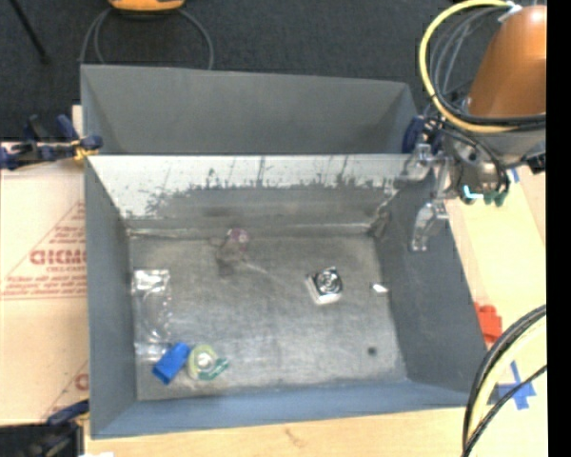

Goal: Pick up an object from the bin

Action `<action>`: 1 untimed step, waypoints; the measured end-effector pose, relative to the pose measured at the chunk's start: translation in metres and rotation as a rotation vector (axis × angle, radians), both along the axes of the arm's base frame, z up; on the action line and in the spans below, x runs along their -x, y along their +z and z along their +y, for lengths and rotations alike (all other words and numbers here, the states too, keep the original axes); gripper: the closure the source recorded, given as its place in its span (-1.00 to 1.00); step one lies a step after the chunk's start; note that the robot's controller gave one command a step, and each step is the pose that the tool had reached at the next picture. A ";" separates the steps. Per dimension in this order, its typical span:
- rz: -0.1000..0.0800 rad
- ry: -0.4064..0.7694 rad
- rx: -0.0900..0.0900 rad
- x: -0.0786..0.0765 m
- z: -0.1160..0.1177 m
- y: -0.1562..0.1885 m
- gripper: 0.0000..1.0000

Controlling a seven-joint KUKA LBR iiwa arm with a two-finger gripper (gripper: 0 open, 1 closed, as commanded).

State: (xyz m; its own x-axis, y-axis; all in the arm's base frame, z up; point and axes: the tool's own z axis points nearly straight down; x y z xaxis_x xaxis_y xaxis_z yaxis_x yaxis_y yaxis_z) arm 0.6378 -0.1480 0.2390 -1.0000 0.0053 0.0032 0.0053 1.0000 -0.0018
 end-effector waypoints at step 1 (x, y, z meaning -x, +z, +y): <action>-0.012 0.044 0.002 0.002 0.043 -0.155 -1.00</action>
Offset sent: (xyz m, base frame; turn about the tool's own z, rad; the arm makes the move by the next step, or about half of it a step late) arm -0.0042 0.0485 -0.1690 -0.0459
